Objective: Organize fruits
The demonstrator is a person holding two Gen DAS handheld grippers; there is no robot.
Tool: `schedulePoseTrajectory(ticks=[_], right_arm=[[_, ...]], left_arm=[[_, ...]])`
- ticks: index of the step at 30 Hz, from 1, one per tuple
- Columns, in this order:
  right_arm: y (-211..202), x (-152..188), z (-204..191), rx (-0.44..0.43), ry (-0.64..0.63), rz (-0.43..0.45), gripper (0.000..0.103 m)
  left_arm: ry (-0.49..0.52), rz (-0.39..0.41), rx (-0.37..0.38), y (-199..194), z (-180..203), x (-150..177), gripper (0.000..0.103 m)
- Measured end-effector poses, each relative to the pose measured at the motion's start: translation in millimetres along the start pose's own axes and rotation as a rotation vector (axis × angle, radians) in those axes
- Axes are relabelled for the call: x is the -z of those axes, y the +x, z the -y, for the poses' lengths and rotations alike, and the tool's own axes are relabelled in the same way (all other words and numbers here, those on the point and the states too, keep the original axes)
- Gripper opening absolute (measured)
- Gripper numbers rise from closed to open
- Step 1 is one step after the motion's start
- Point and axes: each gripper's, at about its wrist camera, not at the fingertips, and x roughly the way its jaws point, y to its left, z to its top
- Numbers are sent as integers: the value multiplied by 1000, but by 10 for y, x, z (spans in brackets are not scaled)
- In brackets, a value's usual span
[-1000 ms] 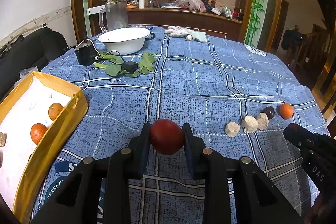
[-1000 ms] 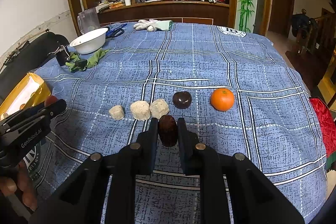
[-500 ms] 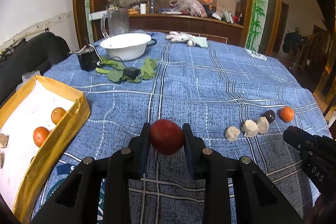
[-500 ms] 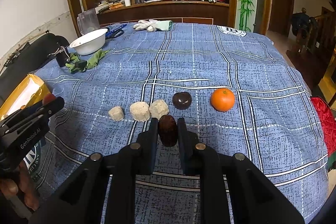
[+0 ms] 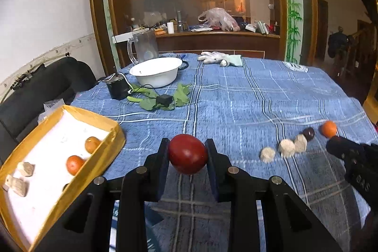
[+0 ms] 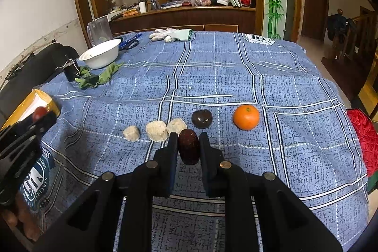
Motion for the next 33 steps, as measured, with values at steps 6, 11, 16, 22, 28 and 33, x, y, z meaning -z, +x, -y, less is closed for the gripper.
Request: schedulePoseTrajectory(ticks=[6,11,16,22,28,33], right_arm=[[98,51,-16,25,-10,-41,19],[37,56,-73,51,-19,-50,19],[-122,135,-223,52,-48,-57,19],[-352,162,-389,28,-69,-34,19],[-508,158,-641,-25,-101,-12,19],[-601,137,-885,-78,-130,3,20]], left_arm=[[20,-33,-23,-182,-216,142,29],[25,-39,-30,-315,-429,185,29],[16,-34,-32,-417,-599,183,29],[-3,-52,-30,-479,-735,220,29],[-25,-69,-41,-515,-886,269,29],[-47,-75,-56,-552,-1016,287,29]])
